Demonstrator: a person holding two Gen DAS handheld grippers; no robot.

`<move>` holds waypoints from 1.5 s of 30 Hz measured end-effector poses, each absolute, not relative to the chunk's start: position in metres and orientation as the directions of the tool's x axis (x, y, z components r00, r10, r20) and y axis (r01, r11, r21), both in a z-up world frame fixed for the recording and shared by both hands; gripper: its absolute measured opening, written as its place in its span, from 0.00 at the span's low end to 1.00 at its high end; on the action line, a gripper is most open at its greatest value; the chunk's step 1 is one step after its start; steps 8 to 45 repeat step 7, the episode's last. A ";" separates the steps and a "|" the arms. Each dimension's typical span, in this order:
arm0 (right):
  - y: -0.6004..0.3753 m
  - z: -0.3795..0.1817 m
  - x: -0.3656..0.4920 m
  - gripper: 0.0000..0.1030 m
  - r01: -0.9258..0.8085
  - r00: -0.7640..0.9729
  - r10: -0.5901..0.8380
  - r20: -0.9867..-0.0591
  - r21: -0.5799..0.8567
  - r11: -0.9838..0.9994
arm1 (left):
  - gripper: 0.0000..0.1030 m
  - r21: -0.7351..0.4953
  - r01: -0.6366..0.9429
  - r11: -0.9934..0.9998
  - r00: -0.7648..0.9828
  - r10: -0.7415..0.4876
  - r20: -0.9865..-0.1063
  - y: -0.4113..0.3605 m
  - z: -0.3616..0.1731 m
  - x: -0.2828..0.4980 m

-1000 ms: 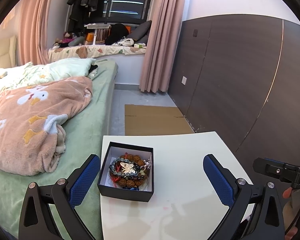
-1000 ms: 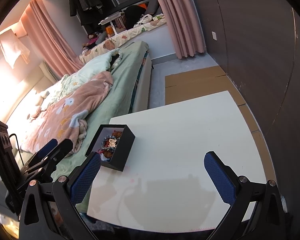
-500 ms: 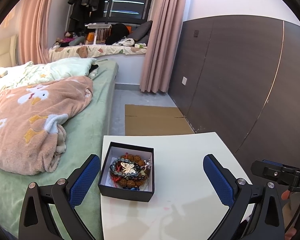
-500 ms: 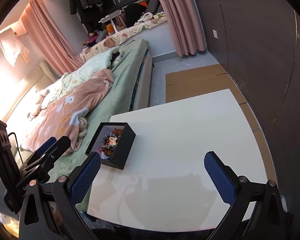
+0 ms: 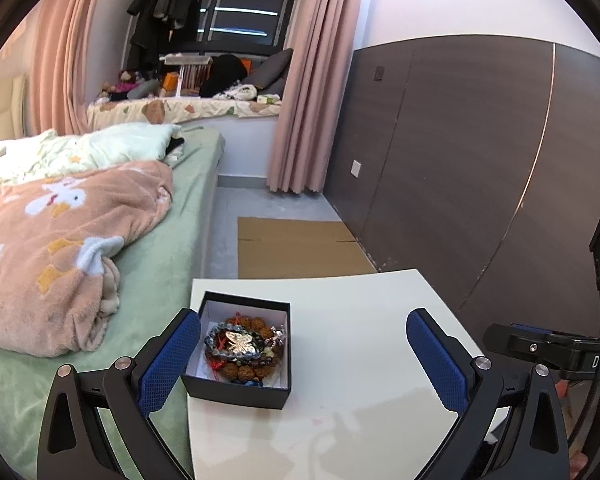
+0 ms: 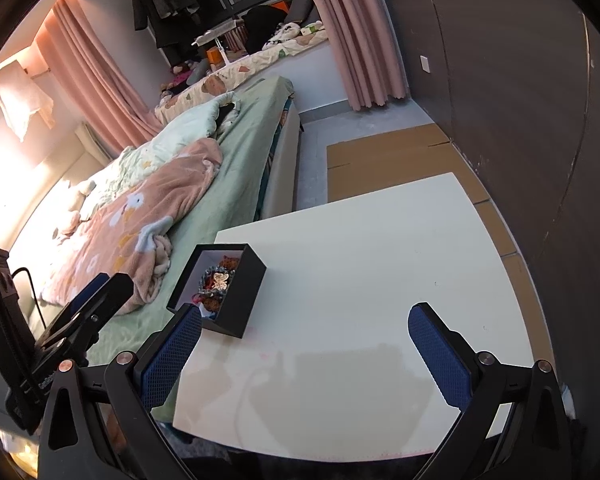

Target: Organize jewelry

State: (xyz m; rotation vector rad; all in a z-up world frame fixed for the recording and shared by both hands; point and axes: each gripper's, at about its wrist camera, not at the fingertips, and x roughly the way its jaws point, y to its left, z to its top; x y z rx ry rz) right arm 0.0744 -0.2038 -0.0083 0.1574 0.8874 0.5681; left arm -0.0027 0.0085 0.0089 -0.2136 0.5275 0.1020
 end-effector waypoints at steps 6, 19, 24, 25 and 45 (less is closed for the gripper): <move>-0.203 -0.010 0.075 1.00 -0.400 0.492 0.527 -0.693 0.358 0.844 | 1.00 -0.170 -0.149 0.974 0.844 0.036 -0.535 0.008 0.004 0.002; -0.203 -0.010 0.074 1.00 -0.398 0.490 0.527 -0.695 0.359 0.844 | 1.00 -0.170 -0.152 0.974 0.844 0.039 -0.534 0.009 0.004 0.002; -0.203 -0.010 0.074 1.00 -0.398 0.490 0.527 -0.695 0.359 0.844 | 1.00 -0.170 -0.152 0.974 0.844 0.039 -0.534 0.009 0.004 0.002; -0.203 -0.010 0.074 1.00 -0.398 0.490 0.527 -0.695 0.359 0.844 | 1.00 -0.170 -0.152 0.974 0.844 0.039 -0.534 0.009 0.004 0.002; -0.203 -0.010 0.074 1.00 -0.398 0.490 0.527 -0.695 0.359 0.844 | 1.00 -0.170 -0.152 0.974 0.844 0.039 -0.534 0.009 0.004 0.002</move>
